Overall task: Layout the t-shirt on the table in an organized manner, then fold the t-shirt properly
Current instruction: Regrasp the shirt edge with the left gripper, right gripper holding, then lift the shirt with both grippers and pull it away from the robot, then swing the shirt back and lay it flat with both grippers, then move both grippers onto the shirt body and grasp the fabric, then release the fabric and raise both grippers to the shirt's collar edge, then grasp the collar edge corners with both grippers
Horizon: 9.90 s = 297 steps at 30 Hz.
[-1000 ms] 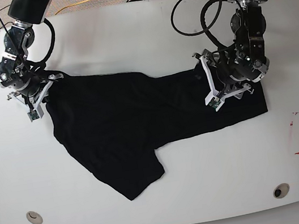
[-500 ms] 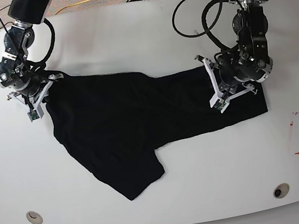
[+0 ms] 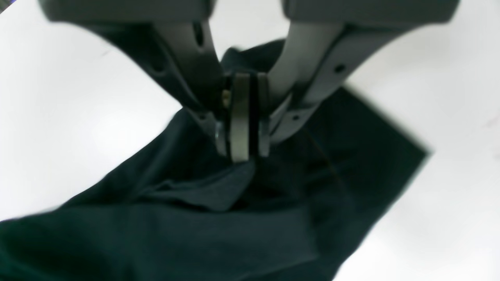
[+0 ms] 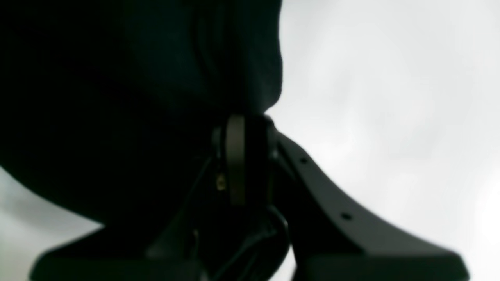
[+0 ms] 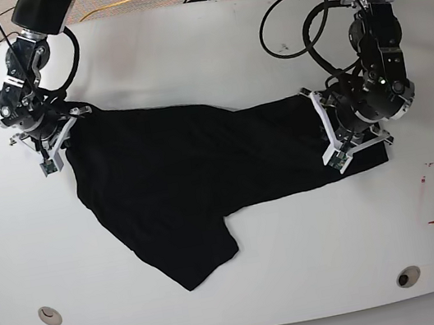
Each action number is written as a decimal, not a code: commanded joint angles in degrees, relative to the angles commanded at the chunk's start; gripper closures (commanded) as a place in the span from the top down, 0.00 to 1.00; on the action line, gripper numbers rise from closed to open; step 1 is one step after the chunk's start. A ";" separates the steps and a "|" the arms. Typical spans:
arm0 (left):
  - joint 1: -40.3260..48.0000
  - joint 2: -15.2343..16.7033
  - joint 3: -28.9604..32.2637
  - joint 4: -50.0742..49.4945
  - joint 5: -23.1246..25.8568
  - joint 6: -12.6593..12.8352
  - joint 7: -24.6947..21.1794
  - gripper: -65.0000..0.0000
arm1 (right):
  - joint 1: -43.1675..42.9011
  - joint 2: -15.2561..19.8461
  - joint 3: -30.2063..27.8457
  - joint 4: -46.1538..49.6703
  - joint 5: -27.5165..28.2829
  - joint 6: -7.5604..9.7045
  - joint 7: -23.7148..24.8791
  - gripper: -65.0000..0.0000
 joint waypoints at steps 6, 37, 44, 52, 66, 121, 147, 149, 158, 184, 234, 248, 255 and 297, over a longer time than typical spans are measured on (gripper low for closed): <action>-2.11 -0.18 -4.84 2.81 0.00 -5.36 0.09 0.00 | 1.23 0.00 0.00 3.08 0.00 0.00 -3.16 0.03; -38.95 -1.05 -6.51 1.14 0.35 -7.08 2.02 0.00 | 32.26 4.57 -6.86 3.78 -0.35 0.00 -18.73 0.03; -50.90 0.35 -6.51 -7.38 0.35 -7.08 2.02 0.00 | 43.96 7.12 -8.79 -3.25 -0.35 0.00 -18.81 0.03; -56.44 0.35 -6.42 -11.34 0.18 -7.08 2.55 0.00 | 49.76 8.26 -11.43 -3.96 -0.35 0.00 -24.88 0.03; -36.57 -1.32 -11.08 1.58 -0.09 -7.08 13.41 0.01 | 25.58 6.24 -11.16 14.51 0.09 0.00 -27.34 0.03; 18.29 -12.92 -18.90 6.33 -0.18 -7.08 12.04 0.52 | -1.14 4.66 -11.25 20.22 -0.44 0.00 -27.25 0.81; -3.34 -4.22 -12.48 -4.48 8.88 -7.08 -3.87 0.17 | 10.29 -7.12 -11.60 1.93 0.00 0.00 -12.04 0.00; -3.34 -3.16 -12.40 -7.65 10.99 -7.08 -5.36 0.06 | 10.02 -7.12 -11.60 1.32 0.00 0.00 -12.04 0.01; -2.90 -2.64 -12.04 -21.36 12.84 -7.08 -12.92 0.03 | 9.85 -5.36 -11.52 -6.15 -0.09 0.00 -8.26 0.03; -23.21 -2.81 2.64 -59.08 12.92 -7.08 -32.88 0.03 | 27.25 5.98 -11.69 -46.59 -0.44 0.00 18.99 0.04; 14.86 -4.75 -5.54 3.96 12.48 -6.15 -6.15 0.59 | -5.71 -5.19 -11.08 19.96 -0.18 0.00 -16.09 0.74; 15.21 -6.68 -5.36 0.97 12.57 -6.24 -6.15 0.59 | -5.36 -5.27 -11.08 19.96 -0.09 0.00 -16.09 0.74; 15.30 -6.68 -5.27 -3.78 12.57 -6.24 -6.15 0.59 | -5.27 -5.19 -11.08 19.96 -0.09 0.00 -16.09 0.74; 11.96 -5.98 0.62 -16.09 12.92 -6.07 -11.16 0.02 | -5.10 -5.19 -7.56 19.96 0.00 0.00 -16.09 0.74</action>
